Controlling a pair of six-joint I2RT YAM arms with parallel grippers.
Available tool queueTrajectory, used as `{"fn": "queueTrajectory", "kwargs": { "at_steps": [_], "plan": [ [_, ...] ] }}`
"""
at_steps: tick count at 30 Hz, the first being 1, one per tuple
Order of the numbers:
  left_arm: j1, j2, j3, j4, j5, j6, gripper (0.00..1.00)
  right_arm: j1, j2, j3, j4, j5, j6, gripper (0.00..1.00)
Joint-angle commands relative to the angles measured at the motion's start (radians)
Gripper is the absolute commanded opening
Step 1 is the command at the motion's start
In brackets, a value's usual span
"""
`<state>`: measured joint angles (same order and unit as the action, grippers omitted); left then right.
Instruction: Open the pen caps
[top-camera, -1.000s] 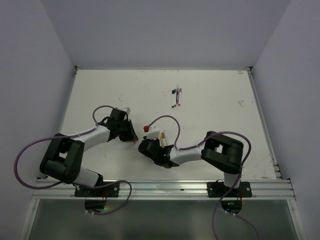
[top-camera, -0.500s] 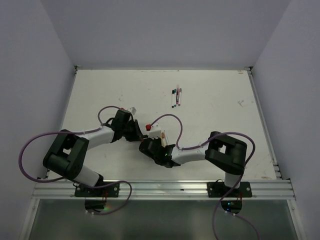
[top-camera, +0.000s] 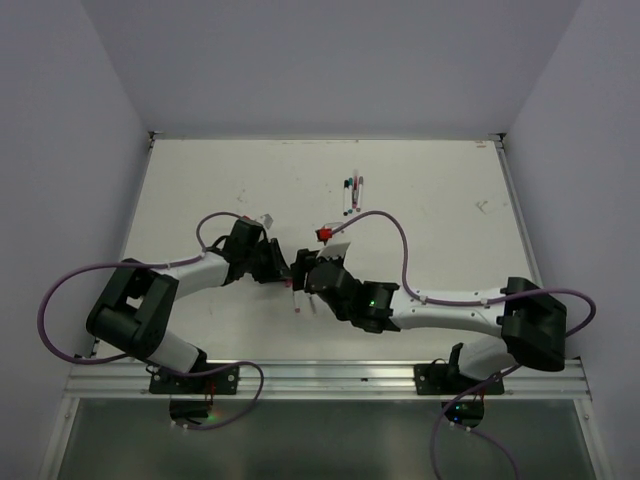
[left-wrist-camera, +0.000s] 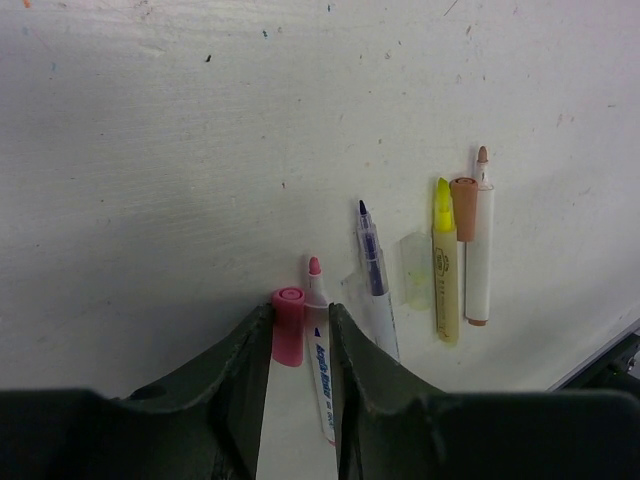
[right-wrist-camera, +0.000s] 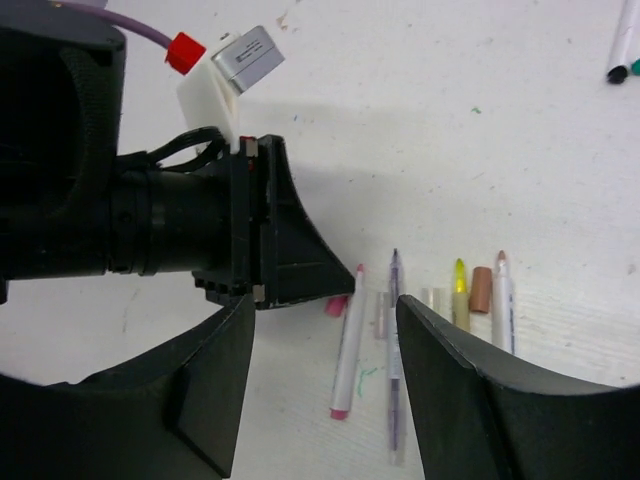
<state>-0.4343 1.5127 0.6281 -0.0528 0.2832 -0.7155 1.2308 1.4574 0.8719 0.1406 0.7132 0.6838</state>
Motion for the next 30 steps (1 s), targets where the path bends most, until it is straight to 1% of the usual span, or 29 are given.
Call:
{"fn": "queueTrajectory", "kwargs": {
  "at_steps": [1, 2, 3, 5, 6, 7, 8, 11, 12, 14, 15, 16, 18, 19, 20, 21, 22, 23, 24, 25, 26, 30],
  "plan": [
    [-0.009, 0.015, -0.030, -0.065, -0.041, 0.008, 0.33, -0.045, -0.046, -0.024, -0.044, 0.071, -0.036, 0.63],
    [-0.009, 0.006, -0.030, -0.068, -0.044, 0.007, 0.33, -0.065, -0.051, -0.027, -0.056, 0.062, -0.032, 0.63],
    [-0.009, -0.002, -0.027, -0.076, -0.049, 0.007, 0.34, -0.115, -0.061, -0.030, -0.062, 0.028, -0.030, 0.64],
    [-0.009, -0.023, -0.025, -0.087, -0.065, 0.005, 0.34, -0.177, -0.066, -0.040, -0.082, -0.021, -0.023, 0.64],
    [-0.009, -0.032, -0.018, -0.100, -0.070, 0.005, 0.35, -0.238, -0.068, -0.042, -0.090, -0.061, -0.023, 0.64],
    [-0.009, -0.042, -0.013, -0.107, -0.075, 0.007, 0.35, -0.266, -0.066, -0.042, -0.098, -0.075, -0.036, 0.64],
    [-0.009, -0.060, 0.001, -0.125, -0.075, 0.007, 0.37, -0.322, -0.065, -0.040, -0.098, -0.092, -0.047, 0.64],
    [-0.009, -0.098, 0.030, -0.157, -0.082, 0.010, 0.39, -0.416, -0.023, -0.010, -0.107, -0.185, -0.096, 0.64],
    [-0.009, -0.111, 0.051, -0.179, -0.087, 0.011, 0.41, -0.476, 0.000, 0.007, -0.128, -0.199, -0.104, 0.64],
    [-0.009, -0.150, 0.088, -0.202, -0.105, 0.019, 0.43, -0.528, 0.070, 0.055, -0.128, -0.244, -0.133, 0.63],
    [-0.009, -0.164, 0.100, -0.223, -0.117, 0.025, 0.44, -0.577, 0.096, 0.073, -0.124, -0.271, -0.142, 0.62],
    [-0.009, -0.181, 0.111, -0.231, -0.151, 0.031, 0.48, -0.599, 0.154, 0.116, -0.124, -0.309, -0.153, 0.60],
    [-0.009, -0.238, 0.133, -0.249, -0.193, 0.048, 0.58, -0.655, 0.213, 0.168, -0.131, -0.345, -0.156, 0.55],
    [-0.009, -0.258, 0.137, -0.255, -0.241, 0.056, 0.63, -0.671, 0.248, 0.230, -0.165, -0.353, -0.158, 0.54],
    [-0.009, -0.296, 0.148, -0.265, -0.266, 0.070, 0.70, -0.694, 0.303, 0.261, -0.177, -0.356, -0.161, 0.53],
    [-0.009, -0.315, 0.153, -0.284, -0.279, 0.076, 0.73, -0.705, 0.334, 0.289, -0.185, -0.357, -0.165, 0.50],
    [-0.007, -0.348, 0.153, -0.292, -0.345, 0.091, 0.78, -0.715, 0.359, 0.341, -0.194, -0.359, -0.171, 0.49],
    [-0.007, -0.368, 0.156, -0.300, -0.366, 0.099, 0.87, -0.725, 0.406, 0.367, -0.200, -0.368, -0.174, 0.48],
    [-0.007, -0.385, 0.156, -0.314, -0.387, 0.105, 0.90, -0.744, 0.426, 0.390, -0.210, -0.379, -0.178, 0.43],
    [-0.007, -0.403, 0.156, -0.318, -0.424, 0.114, 0.94, -0.755, 0.445, 0.436, -0.213, -0.389, -0.181, 0.42],
    [-0.007, -0.439, 0.153, -0.326, -0.443, 0.129, 0.99, -0.770, 0.467, 0.459, -0.219, -0.397, -0.181, 0.41],
    [-0.007, -0.526, 0.133, -0.326, -0.507, 0.178, 1.00, -0.794, 0.573, 0.579, -0.254, -0.403, -0.188, 0.37]
  ]
}}
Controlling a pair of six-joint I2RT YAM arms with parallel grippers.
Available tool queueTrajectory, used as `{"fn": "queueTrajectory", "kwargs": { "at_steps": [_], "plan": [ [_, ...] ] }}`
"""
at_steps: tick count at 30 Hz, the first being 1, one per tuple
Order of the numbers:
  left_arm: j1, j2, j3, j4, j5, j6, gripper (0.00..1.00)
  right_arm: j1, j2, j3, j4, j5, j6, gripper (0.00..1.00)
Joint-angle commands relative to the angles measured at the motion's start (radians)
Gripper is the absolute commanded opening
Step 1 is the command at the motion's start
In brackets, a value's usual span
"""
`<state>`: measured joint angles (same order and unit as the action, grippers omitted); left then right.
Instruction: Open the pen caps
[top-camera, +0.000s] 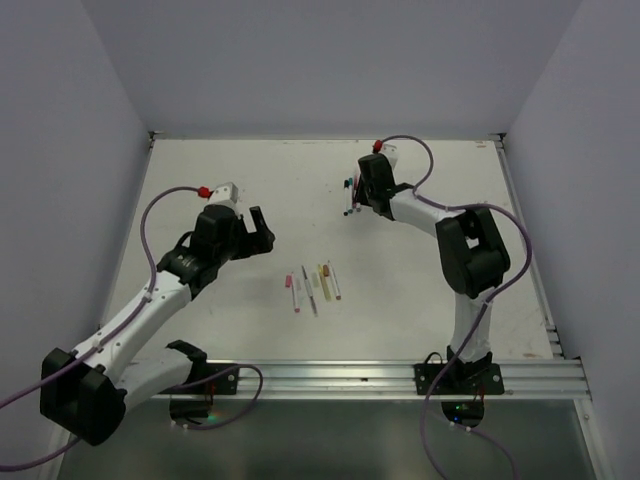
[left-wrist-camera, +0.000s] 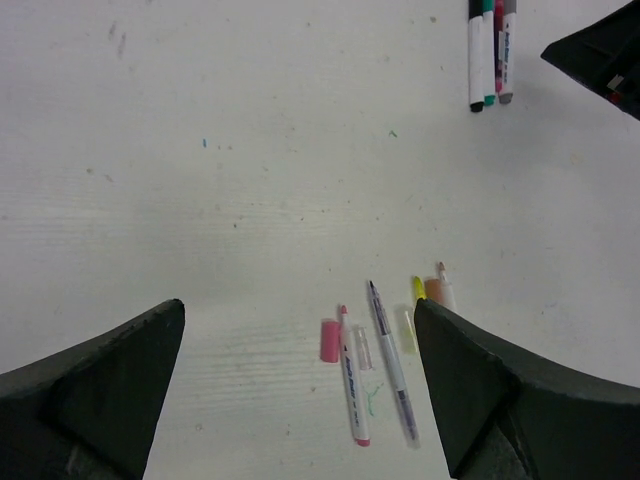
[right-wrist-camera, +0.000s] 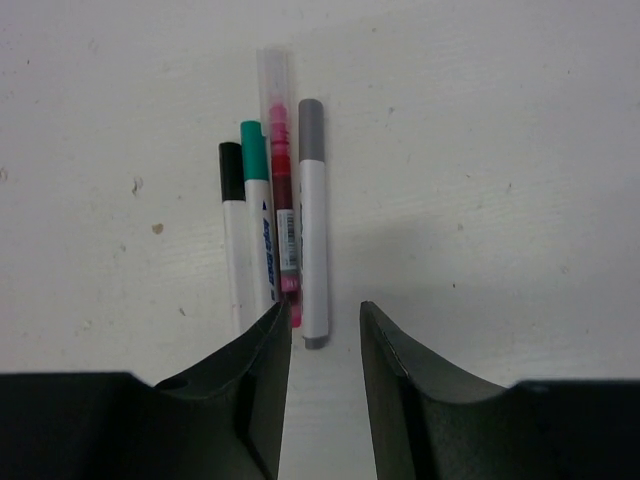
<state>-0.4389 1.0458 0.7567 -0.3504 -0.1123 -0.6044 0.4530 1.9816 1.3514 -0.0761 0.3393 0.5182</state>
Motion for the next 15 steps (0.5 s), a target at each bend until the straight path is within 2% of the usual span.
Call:
{"fn": "queueTrajectory", "kwargs": {
  "at_steps": [1, 9, 15],
  "plan": [
    [-0.003, -0.088, -0.002, -0.027, -0.127, 0.083, 1.00, -0.019, 0.065, 0.116, -0.040, -0.031, -0.030, 0.37],
    [-0.001, -0.142, -0.045, 0.008, -0.122, 0.104, 1.00, -0.033, 0.201, 0.262, -0.096, -0.033, -0.052, 0.36],
    [-0.001, -0.119, -0.042, 0.013, -0.092, 0.109, 1.00, -0.042, 0.226, 0.235, -0.096, -0.016, -0.043, 0.32]
  ]
}}
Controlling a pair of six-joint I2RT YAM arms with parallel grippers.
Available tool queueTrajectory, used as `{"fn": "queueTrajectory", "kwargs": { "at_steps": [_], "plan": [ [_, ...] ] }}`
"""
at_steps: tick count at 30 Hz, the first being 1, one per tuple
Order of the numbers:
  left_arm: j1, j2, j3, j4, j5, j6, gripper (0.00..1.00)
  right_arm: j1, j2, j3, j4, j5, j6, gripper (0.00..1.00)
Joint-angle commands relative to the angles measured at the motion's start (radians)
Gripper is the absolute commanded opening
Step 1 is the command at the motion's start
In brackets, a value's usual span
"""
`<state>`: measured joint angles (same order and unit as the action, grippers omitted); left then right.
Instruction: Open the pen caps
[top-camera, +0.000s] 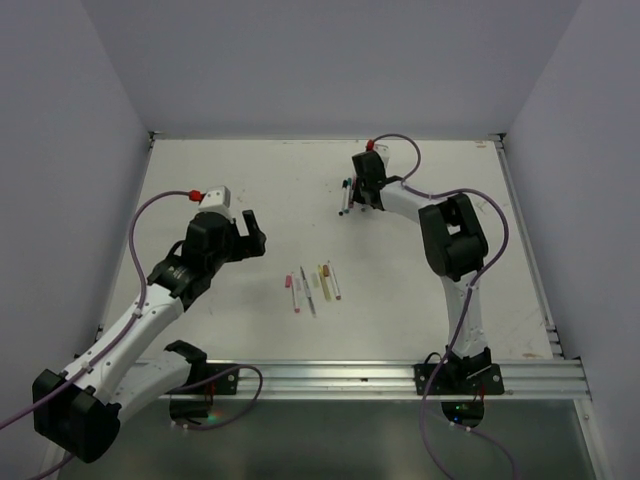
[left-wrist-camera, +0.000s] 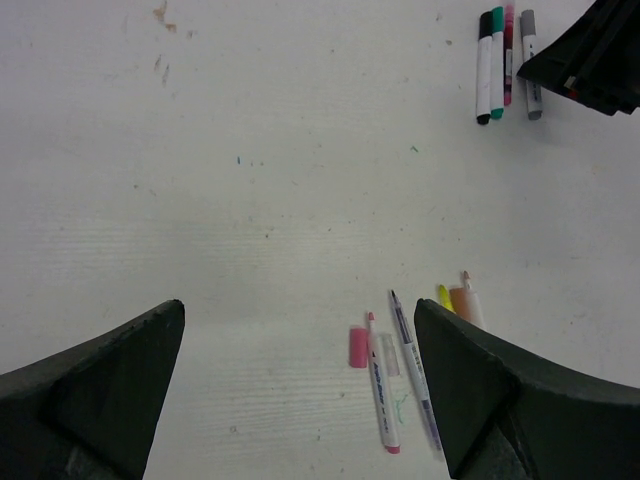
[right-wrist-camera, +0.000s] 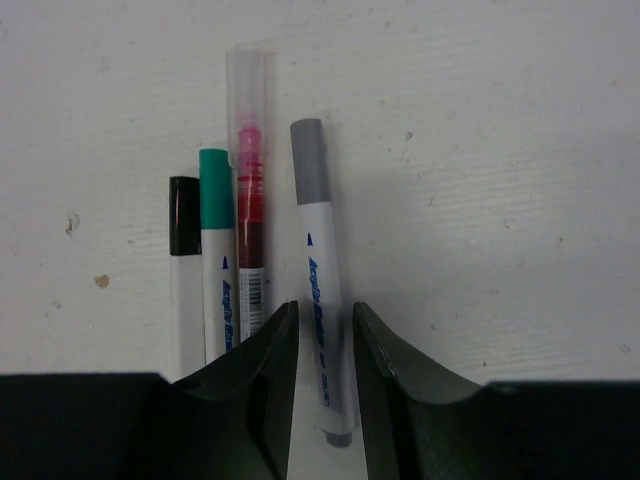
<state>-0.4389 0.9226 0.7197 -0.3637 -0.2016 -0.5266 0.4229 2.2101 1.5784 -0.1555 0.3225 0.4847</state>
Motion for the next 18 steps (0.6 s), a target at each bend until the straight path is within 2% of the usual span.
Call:
{"fn": "queueTrajectory", "kwargs": {
  "at_steps": [1, 5, 11, 13, 18],
  "plan": [
    [-0.003, 0.005, -0.006, 0.028, 0.007, 0.030, 1.00, -0.016, -0.004, -0.003, -0.015, -0.002, -0.009, 0.31],
    [-0.001, 0.002, -0.011, 0.032, 0.028, 0.028, 1.00, -0.019, -0.032, -0.066, -0.001, 0.004, -0.023, 0.27],
    [-0.001, -0.004, -0.025, 0.058, 0.105, 0.005, 1.00, -0.019, -0.102, -0.197, -0.024, -0.010, -0.026, 0.05],
    [-0.003, -0.002, -0.032, 0.078, 0.154, -0.010, 1.00, -0.019, -0.185, -0.306, 0.023, -0.028, -0.024, 0.00],
    [-0.004, 0.021, -0.051, 0.135, 0.286, -0.074, 1.00, 0.014, -0.407, -0.581, 0.145, -0.091, -0.043, 0.00]
  ]
}}
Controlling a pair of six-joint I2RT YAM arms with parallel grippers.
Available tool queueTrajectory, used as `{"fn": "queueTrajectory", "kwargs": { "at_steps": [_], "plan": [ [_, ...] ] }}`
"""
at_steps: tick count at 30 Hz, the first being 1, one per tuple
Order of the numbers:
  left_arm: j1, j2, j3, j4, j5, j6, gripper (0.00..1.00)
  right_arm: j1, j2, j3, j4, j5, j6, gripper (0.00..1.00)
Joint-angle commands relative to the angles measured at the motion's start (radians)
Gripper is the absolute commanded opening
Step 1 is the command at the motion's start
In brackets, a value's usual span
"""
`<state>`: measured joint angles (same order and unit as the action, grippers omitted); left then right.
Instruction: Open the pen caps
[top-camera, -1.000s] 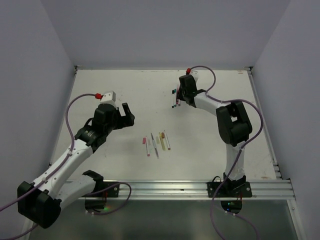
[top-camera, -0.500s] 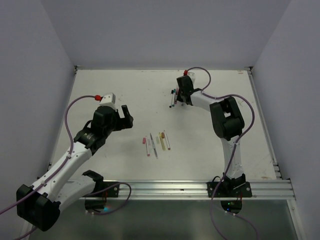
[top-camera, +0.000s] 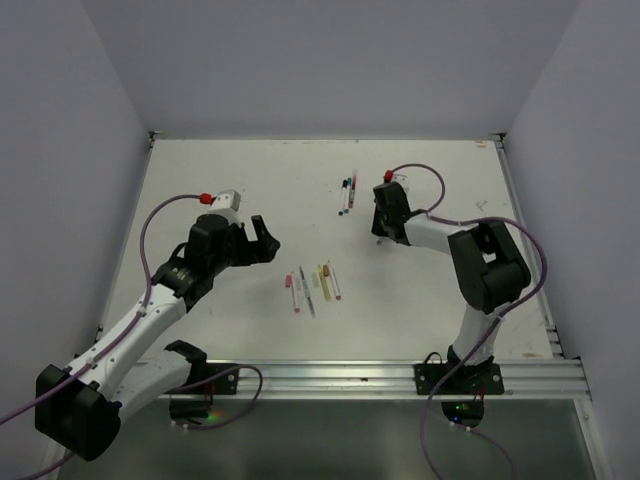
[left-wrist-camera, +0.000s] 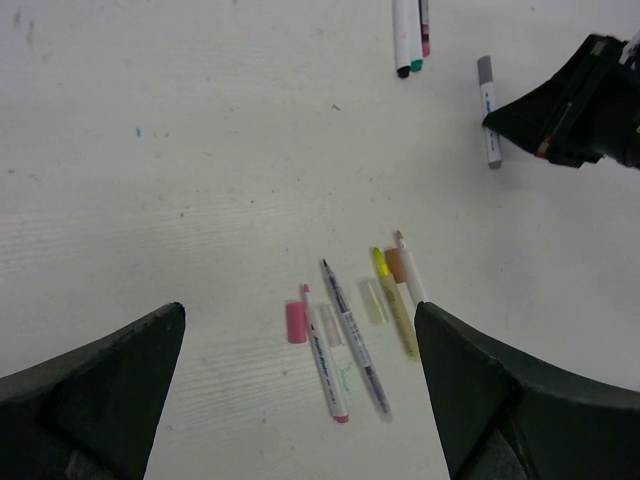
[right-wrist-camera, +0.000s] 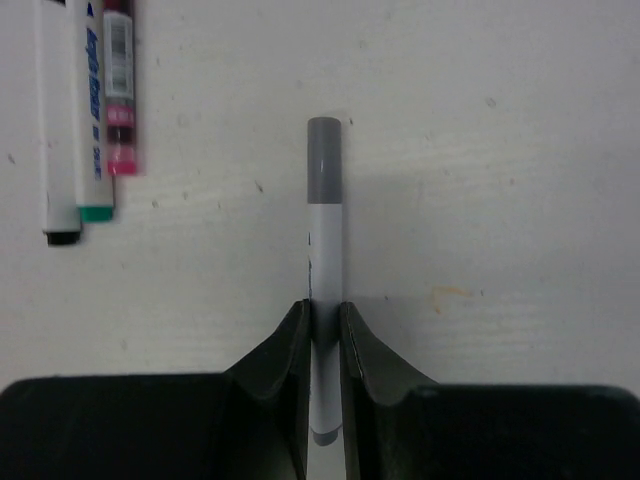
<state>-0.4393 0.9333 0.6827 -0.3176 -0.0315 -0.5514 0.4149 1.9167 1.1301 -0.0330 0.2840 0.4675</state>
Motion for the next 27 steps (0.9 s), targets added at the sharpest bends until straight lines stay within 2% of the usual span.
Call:
{"fn": "queueTrajectory", "kwargs": {
  "at_steps": [1, 3, 7, 14, 23, 27],
  "plan": [
    [-0.004, 0.016, -0.024, 0.121, 0.139, -0.062, 1.00, 0.050, -0.190, -0.168, 0.027, -0.065, -0.032, 0.00],
    [-0.006, 0.031, -0.034, 0.155, 0.194, -0.105, 1.00, 0.087, -0.281, -0.264, 0.074, -0.069, -0.044, 0.00],
    [-0.019, 0.068, -0.046, 0.265, 0.245, -0.180, 1.00, 0.253, -0.528, -0.383, 0.110, -0.039, -0.076, 0.00],
    [-0.162, 0.182, 0.027, 0.393, 0.177, -0.260, 0.98, 0.381, -0.807, -0.561, 0.258, -0.127, -0.030, 0.00],
    [-0.317, 0.407, 0.204, 0.483, 0.074, -0.291, 0.91, 0.407, -0.898, -0.619, 0.324, -0.189, -0.023, 0.00],
    [-0.335, 0.470, 0.256, 0.502, 0.044, -0.309, 0.81, 0.406, -0.901, -0.625, 0.335, -0.197, -0.017, 0.00]
  ]
}}
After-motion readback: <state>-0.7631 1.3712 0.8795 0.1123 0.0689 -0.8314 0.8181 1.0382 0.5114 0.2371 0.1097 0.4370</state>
